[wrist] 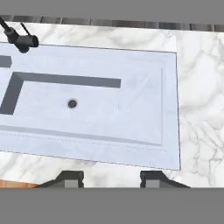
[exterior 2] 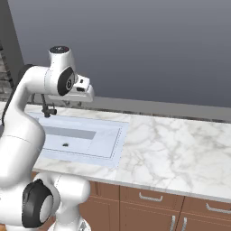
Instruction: Close all open cabinet doors.
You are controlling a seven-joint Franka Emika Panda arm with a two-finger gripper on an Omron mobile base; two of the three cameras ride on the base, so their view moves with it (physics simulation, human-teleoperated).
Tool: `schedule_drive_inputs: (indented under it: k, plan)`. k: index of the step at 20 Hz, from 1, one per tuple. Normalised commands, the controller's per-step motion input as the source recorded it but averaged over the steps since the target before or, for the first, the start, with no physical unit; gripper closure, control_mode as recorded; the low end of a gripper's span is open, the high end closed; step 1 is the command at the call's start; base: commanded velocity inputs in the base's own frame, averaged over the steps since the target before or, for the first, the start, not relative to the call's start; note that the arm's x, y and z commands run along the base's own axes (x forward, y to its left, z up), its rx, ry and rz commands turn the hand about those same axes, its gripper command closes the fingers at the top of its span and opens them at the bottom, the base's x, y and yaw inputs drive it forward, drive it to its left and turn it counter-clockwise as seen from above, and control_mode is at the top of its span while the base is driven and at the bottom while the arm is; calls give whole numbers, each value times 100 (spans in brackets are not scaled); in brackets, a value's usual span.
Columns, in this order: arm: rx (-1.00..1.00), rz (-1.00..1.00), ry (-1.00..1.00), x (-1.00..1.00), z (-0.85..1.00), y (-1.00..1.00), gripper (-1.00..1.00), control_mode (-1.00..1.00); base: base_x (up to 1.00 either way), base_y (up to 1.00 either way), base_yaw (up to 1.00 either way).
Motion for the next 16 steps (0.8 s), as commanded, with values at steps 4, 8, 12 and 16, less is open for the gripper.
schedule_drive_inputs:
  k: [4,8,12,16]
  plan:
    - [0,0,0,-9,-1,0,-100,-100,0,0,0]
    - [-1,2,-7,-36,-8,0,-100,-100,0,0,0]
    - [0,27,-21,-42,-8,-3,-100,-100,0,0,0]
    - [0,50,-21,-39,-8,-3,-100,-100,0,0,0]
